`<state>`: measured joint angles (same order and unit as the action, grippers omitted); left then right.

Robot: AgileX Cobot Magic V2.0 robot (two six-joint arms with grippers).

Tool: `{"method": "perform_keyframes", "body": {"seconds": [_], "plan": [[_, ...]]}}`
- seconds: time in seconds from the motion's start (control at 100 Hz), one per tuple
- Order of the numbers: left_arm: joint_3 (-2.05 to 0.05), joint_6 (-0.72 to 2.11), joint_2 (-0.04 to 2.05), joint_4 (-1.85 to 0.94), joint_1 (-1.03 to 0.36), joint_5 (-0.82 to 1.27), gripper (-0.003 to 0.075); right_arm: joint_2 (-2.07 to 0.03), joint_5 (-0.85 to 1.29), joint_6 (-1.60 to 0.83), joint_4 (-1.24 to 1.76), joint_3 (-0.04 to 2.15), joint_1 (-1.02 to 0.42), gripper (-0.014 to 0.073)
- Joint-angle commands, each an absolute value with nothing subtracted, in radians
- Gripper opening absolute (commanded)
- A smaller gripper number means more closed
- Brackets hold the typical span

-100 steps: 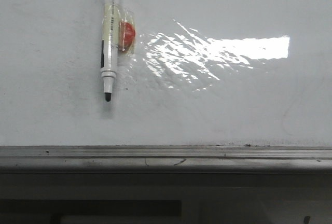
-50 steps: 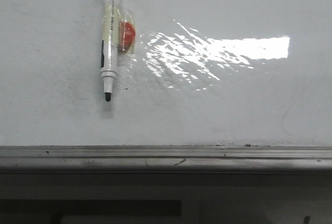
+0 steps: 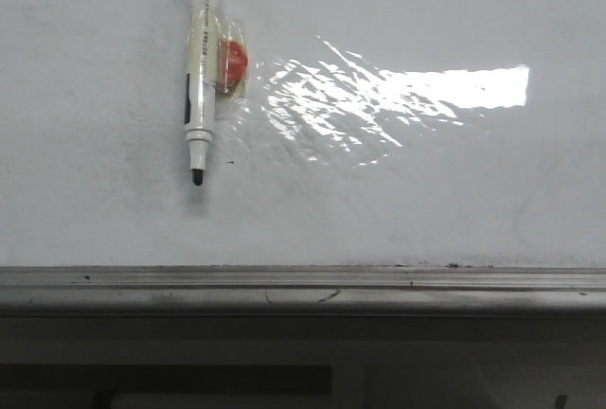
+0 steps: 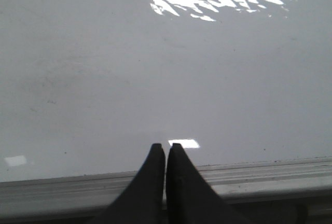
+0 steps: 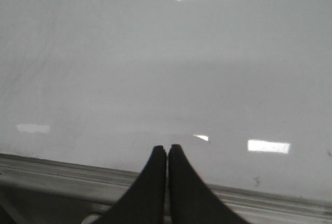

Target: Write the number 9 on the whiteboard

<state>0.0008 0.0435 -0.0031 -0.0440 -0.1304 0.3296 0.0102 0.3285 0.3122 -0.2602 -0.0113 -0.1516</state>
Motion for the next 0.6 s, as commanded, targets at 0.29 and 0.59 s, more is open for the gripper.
{"method": "perform_keyframes", "body": {"seconds": [0.29,0.59], "plan": [[0.019,0.034,-0.029,-0.053,-0.13,0.276,-0.002,0.027,0.068,0.305,-0.369,-0.039,-0.149,-0.005],[0.019,0.032,-0.029,-0.369,-0.13,0.063,-0.002,0.027,-0.258,0.425,-0.219,-0.035,-0.149,-0.005]]}}
